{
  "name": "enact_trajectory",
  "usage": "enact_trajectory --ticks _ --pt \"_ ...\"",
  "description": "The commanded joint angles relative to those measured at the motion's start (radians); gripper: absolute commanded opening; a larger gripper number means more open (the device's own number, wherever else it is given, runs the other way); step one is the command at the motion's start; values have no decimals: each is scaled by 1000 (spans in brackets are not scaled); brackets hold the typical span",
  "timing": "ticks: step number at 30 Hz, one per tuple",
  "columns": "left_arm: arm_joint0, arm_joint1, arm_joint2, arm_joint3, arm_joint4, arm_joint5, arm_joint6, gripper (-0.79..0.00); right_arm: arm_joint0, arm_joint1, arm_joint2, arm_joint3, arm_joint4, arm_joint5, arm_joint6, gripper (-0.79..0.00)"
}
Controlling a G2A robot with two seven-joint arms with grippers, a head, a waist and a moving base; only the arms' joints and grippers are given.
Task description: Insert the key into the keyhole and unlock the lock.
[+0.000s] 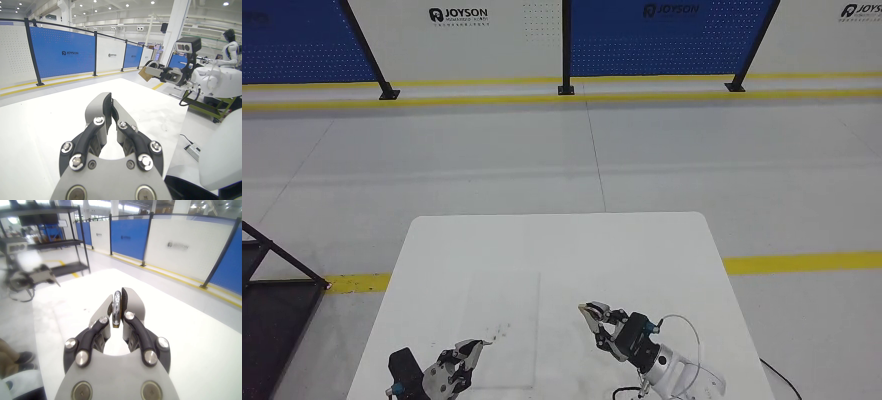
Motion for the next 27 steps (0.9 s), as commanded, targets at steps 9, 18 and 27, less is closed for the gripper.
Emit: enact_trajectory --ticks 9,18,27 --pt "-51 -6 100 -1 -219 -205 53 -785 40 -13 -88 63 303 -241 -168 -785" --pt "-138 -19 252 -11 -426 -309 -13 -785 113 -25 -167 150 547 -501 -199 -785" --pt "-169 -15 331 -17 -469 -321 -25 -785 124 -25 -169 169 553 -534 -193 -785"
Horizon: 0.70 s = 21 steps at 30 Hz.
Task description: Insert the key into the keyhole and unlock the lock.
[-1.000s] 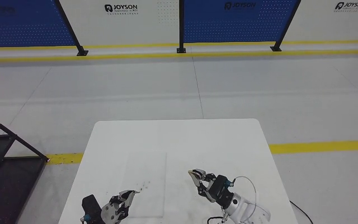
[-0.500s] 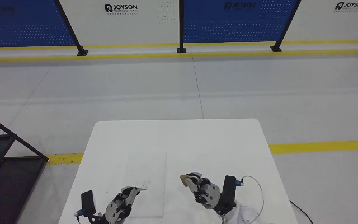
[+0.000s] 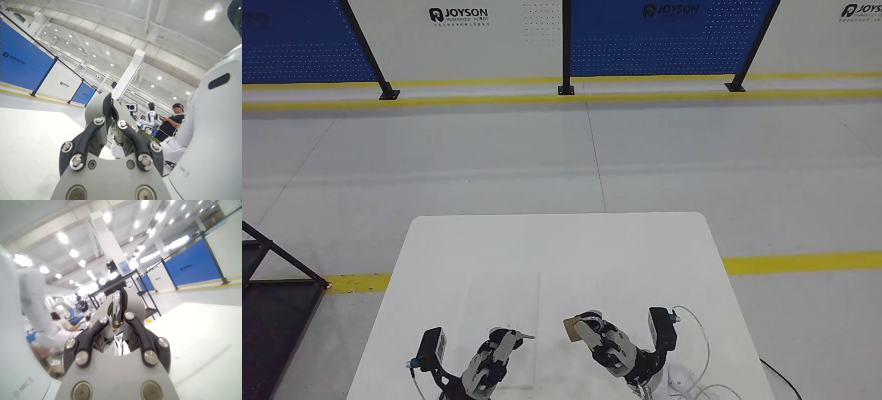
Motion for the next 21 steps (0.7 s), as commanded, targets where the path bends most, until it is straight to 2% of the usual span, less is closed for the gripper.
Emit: enact_trajectory --ticks 1,9,18,21 --pt "0 0 -1 0 0 0 0 -785 0 0 0 0 0 0 0 -785" --pt "-6 -2 5 -9 -16 11 -6 -785 1 -1 -7 -4 13 16 17 -785" --pt "-20 -32 111 -44 -75 76 76 -785 27 -28 -91 -14 160 106 24 -785" --pt "-21 -44 141 -53 -79 107 107 -785 34 -39 -121 -6 197 104 -2 -785"
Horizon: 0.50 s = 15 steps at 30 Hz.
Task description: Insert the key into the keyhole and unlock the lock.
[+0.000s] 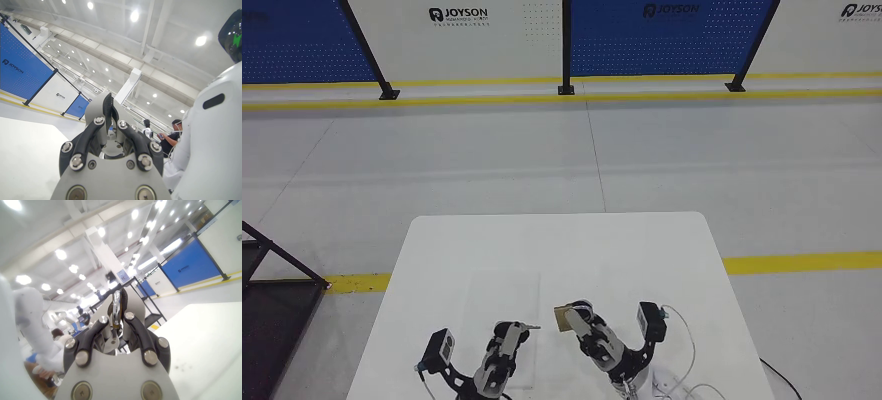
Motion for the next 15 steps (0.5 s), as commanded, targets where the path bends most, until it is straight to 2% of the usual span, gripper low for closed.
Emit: enact_trajectory --ticks 1,6,15 --pt "-1 -8 19 -4 4 23 23 -785 6 -7 -15 6 16 1 -20 -785" --pt "-13 -22 50 7 30 72 72 -785 10 -23 -40 25 31 -1 -88 -785" --pt "-42 -36 84 38 54 118 118 -785 22 -38 -61 53 30 -5 -98 -785"
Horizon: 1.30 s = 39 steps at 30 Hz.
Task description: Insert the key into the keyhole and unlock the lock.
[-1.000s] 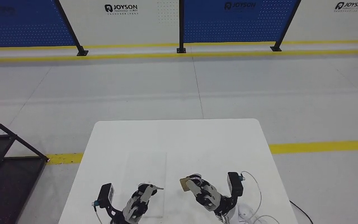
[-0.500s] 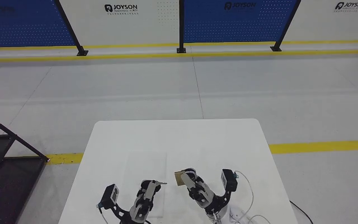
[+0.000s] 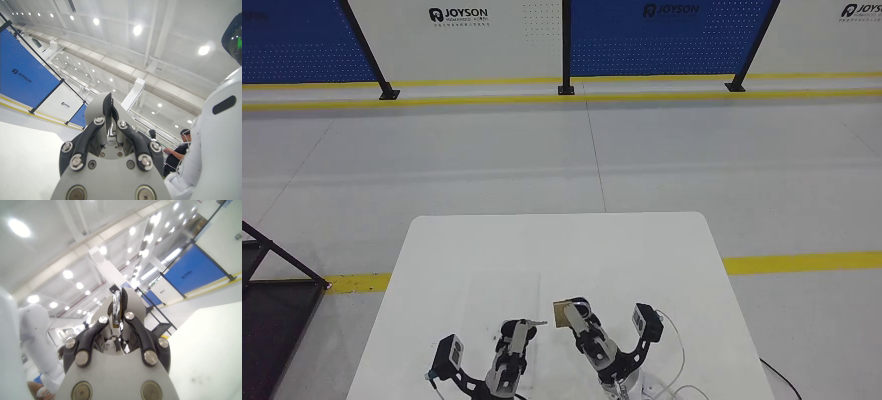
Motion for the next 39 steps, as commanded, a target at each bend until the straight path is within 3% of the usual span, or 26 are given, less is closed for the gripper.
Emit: enact_trajectory --ticks 1,39 --pt "-7 -2 5 13 6 10 10 -785 -3 -2 1 0 -4 -3 -5 -785" --pt "-59 -24 70 68 -8 39 39 -785 -28 -32 -5 12 -31 32 -31 -785"
